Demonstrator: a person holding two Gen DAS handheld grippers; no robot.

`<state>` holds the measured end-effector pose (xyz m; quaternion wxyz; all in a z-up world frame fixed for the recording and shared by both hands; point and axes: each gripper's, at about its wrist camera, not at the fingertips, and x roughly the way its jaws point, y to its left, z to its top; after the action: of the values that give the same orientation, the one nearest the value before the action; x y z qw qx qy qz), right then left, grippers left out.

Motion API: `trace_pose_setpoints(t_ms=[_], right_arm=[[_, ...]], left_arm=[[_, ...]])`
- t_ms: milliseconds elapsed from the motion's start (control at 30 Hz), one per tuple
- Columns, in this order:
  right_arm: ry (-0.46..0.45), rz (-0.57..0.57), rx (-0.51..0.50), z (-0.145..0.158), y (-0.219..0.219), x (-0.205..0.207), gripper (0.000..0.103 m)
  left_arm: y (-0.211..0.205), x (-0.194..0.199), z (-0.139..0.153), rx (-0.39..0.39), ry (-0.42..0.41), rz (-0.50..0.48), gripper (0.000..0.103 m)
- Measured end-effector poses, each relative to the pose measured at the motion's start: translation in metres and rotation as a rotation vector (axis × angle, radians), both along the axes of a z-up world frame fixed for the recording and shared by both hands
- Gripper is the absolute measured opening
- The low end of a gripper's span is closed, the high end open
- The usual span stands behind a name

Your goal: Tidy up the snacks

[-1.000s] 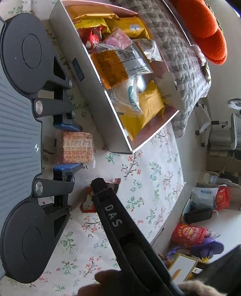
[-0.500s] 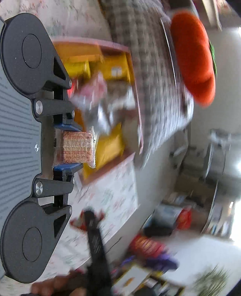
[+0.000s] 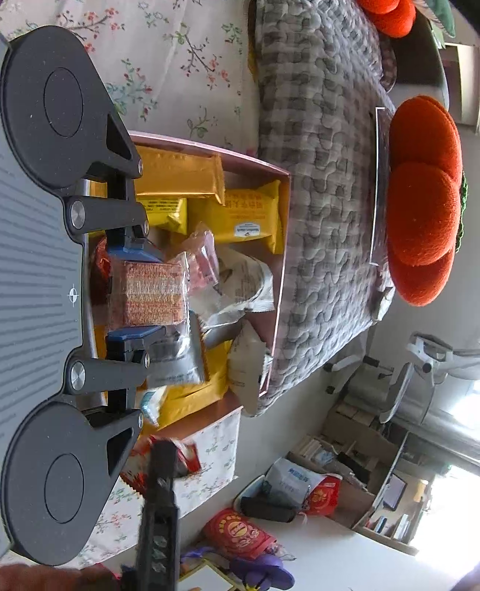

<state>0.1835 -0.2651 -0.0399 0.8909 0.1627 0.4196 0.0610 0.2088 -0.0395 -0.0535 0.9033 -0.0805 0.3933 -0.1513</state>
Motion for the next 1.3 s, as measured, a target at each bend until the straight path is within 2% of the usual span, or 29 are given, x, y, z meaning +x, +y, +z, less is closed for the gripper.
trace_pose_setpoints(t_ms=[67, 167, 267, 367, 400, 467, 567, 633, 767, 867, 1000, 1133, 1200, 1300], right_arm=[[0.004, 0.013, -0.012, -0.005, 0.006, 0.004, 0.027], [-0.003, 0.016, -0.02, -0.013, 0.013, 0.01, 0.028], [-0.027, -0.007, -0.049, -0.012, 0.017, 0.012, 0.033], [-0.086, -0.029, -0.063, -0.002, 0.016, 0.006, 0.05], [-0.099, -0.034, -0.063, 0.001, 0.016, 0.004, 0.052], [-0.106, -0.035, -0.061, 0.007, 0.017, -0.001, 0.055], [-0.083, -0.042, -0.055, 0.012, 0.017, -0.007, 0.055], [-0.064, -0.032, -0.037, 0.013, 0.019, -0.012, 0.055], [-0.048, 0.006, -0.055, 0.021, 0.03, -0.035, 0.058], [-0.043, 0.067, -0.096, 0.026, 0.044, -0.052, 0.063], [-0.055, 0.102, -0.188, 0.037, 0.055, -0.082, 0.068], [-0.065, 0.095, -0.165, 0.047, 0.053, -0.115, 0.079], [-0.059, 0.081, -0.161, 0.048, 0.053, -0.129, 0.082], [-0.055, 0.065, -0.166, 0.05, 0.054, -0.145, 0.09]], left_arm=[[0.001, 0.003, -0.002, -0.008, -0.005, 0.021, 0.032], [0.0, 0.006, -0.006, 0.033, -0.021, 0.055, 0.032], [0.002, 0.005, -0.001, 0.032, -0.031, 0.043, 0.035], [0.007, -0.001, 0.014, 0.009, -0.05, 0.06, 0.054], [0.009, -0.004, 0.021, 0.0, -0.055, 0.077, 0.061], [0.013, -0.014, 0.032, -0.007, -0.051, 0.107, 0.065], [0.015, -0.034, 0.045, 0.026, -0.046, 0.147, 0.067], [0.015, -0.049, 0.051, 0.074, -0.057, 0.157, 0.075], [0.017, -0.088, 0.06, 0.163, -0.065, 0.182, 0.083], [0.02, -0.115, 0.066, 0.193, -0.058, 0.191, 0.087], [0.023, -0.145, 0.079, 0.206, -0.092, 0.202, 0.095], [0.025, -0.168, 0.088, 0.197, -0.102, 0.211, 0.101], [0.025, -0.175, 0.089, 0.185, -0.087, 0.197, 0.101], [0.023, -0.184, 0.092, 0.206, -0.076, 0.185, 0.101]])
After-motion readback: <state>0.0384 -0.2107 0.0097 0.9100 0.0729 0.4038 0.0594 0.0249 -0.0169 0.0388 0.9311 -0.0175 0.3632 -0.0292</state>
